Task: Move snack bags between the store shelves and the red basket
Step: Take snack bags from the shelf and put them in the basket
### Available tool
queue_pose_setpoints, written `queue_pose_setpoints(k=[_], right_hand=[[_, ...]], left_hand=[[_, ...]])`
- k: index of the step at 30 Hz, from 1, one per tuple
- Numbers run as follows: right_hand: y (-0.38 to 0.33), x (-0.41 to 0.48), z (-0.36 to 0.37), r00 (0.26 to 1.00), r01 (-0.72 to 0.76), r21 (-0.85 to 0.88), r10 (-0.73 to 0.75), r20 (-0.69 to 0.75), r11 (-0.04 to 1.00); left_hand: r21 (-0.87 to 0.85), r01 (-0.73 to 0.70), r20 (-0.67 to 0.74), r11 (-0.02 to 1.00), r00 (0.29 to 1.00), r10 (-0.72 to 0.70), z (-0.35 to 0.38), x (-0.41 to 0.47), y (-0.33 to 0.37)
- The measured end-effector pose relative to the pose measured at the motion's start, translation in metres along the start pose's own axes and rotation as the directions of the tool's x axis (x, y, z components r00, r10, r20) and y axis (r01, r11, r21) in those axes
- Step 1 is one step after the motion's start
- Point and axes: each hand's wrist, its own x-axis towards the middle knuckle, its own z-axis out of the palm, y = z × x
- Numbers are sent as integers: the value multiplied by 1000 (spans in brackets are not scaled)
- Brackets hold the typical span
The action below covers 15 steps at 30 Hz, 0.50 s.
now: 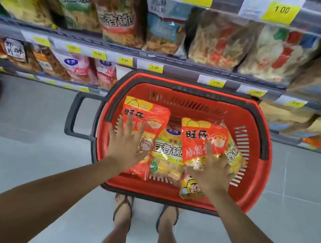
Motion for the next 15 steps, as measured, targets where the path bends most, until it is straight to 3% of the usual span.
queue_pose_setpoints(k=[5, 10, 15], right_hand=[[-6, 2, 12, 997, -67, 111, 70, -21, 992], [-15, 1, 17, 993, -111, 240, 118, -13, 964], [-16, 0, 12, 994, -97, 235, 104, -19, 967]], left_hand=[[-118, 42, 41, 992, 998, -37, 10, 8, -16], [-359, 199, 260, 912, 960, -107, 13, 10, -24], [-406, 229, 300, 885, 948, -108, 6, 12, -16]])
